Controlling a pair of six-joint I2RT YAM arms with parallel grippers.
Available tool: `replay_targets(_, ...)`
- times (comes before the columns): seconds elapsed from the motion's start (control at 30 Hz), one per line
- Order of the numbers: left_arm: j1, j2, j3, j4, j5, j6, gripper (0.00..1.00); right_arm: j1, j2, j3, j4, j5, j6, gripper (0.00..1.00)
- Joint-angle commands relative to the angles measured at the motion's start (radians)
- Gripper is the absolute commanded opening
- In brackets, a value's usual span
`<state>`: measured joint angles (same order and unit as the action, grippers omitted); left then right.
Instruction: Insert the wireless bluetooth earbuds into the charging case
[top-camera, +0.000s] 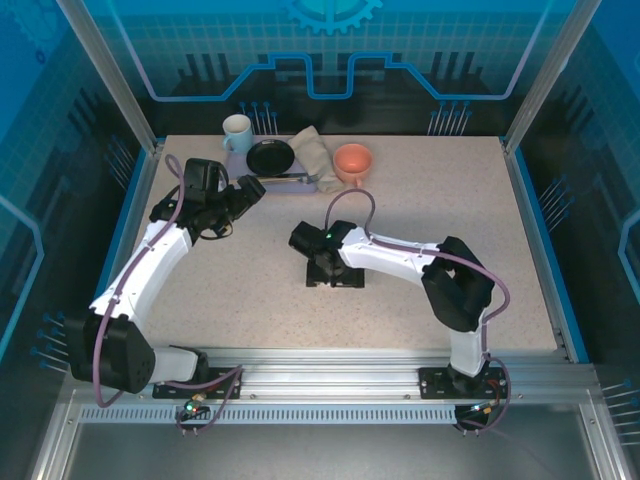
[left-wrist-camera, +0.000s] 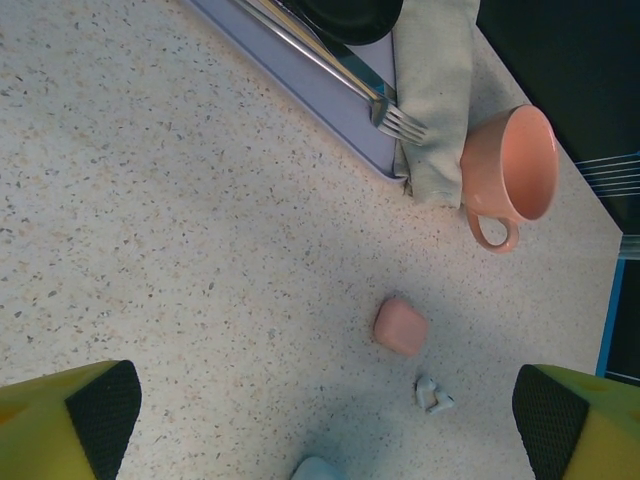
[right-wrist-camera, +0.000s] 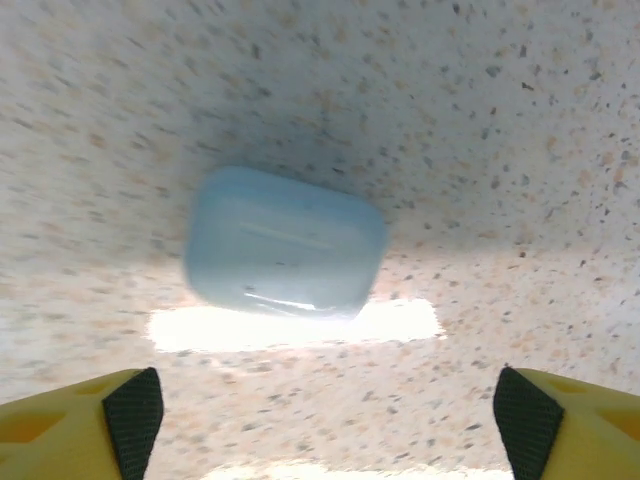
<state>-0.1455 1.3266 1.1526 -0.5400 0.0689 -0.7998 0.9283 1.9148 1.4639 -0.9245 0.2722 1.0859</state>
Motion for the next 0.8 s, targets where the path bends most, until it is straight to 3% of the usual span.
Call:
replay_targets(0.0,0.007,0.011,-0.017,0.021,0.024,-0.03,0.99,-0.016,0.02,0.083,-0.03,-0.013,0.103,0.93)
replay_targets(0.3,0.014,0.029,-0.033,0.055,0.046,-0.062,0.99,-0.093,0.147,0.161,-0.091,-0.078,0.239,0.94)
replay_targets(0.77,0.024,0.037,-0.044,0.078,0.061,-0.052,0.99,-0.092,0.216,0.172,-0.062,-0.125,0.191,0.91)
